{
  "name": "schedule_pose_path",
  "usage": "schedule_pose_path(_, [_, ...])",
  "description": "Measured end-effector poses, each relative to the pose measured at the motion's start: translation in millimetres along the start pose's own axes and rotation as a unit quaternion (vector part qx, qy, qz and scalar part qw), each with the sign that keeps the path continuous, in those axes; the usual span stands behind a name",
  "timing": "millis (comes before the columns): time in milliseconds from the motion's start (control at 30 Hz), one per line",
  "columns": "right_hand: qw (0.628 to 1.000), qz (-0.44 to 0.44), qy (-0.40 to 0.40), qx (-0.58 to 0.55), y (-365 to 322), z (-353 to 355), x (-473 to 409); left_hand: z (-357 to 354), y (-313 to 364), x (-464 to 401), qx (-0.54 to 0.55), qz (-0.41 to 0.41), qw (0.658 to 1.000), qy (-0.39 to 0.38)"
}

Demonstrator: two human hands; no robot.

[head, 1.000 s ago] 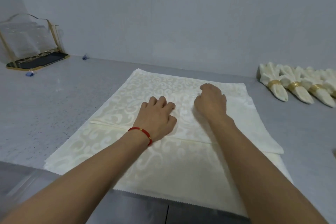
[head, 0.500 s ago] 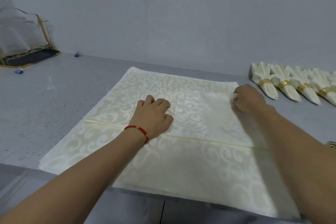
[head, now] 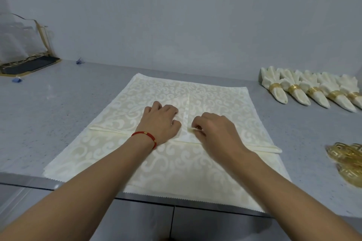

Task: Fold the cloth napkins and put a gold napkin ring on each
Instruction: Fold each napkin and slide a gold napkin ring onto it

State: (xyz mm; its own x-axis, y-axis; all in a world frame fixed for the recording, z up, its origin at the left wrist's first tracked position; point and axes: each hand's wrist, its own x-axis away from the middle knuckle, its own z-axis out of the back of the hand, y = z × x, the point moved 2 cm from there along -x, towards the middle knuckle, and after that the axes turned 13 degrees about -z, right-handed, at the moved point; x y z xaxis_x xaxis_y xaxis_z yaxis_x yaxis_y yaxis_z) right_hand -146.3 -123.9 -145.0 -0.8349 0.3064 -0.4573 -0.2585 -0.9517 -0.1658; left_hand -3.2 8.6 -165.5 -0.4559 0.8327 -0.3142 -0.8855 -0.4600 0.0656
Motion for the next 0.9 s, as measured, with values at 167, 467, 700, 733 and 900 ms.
schedule_pose_path(167, [0.998, -0.004, -0.041, -0.053, 3.6, -10.1, 8.7, -0.7, -1.2, -0.6, 0.004, -0.001, 1.000, 0.005])
schedule_pose_path(467, [0.994, 0.009, -0.076, -0.078, 2.7, -0.3, 21.4, 0.6, 0.9, 2.2, 0.035, -0.009, 0.999, 0.003])
schedule_pose_path(700, [0.983, -0.136, -0.051, -0.111, 28.9, 24.1, 20.1, -0.7, 1.8, 2.0, -0.011, -0.023, 0.999, -0.020])
schedule_pose_path(733, [0.980, -0.179, -0.052, -0.076, 42.2, 30.7, 20.6, -0.2, 2.4, 2.4, -0.013, -0.025, 0.999, -0.016])
schedule_pose_path(900, [0.936, -0.326, -0.129, -0.041, 99.1, 50.6, 37.1, 2.8, 6.7, 3.3, -0.019, -0.046, 0.999, 0.001])
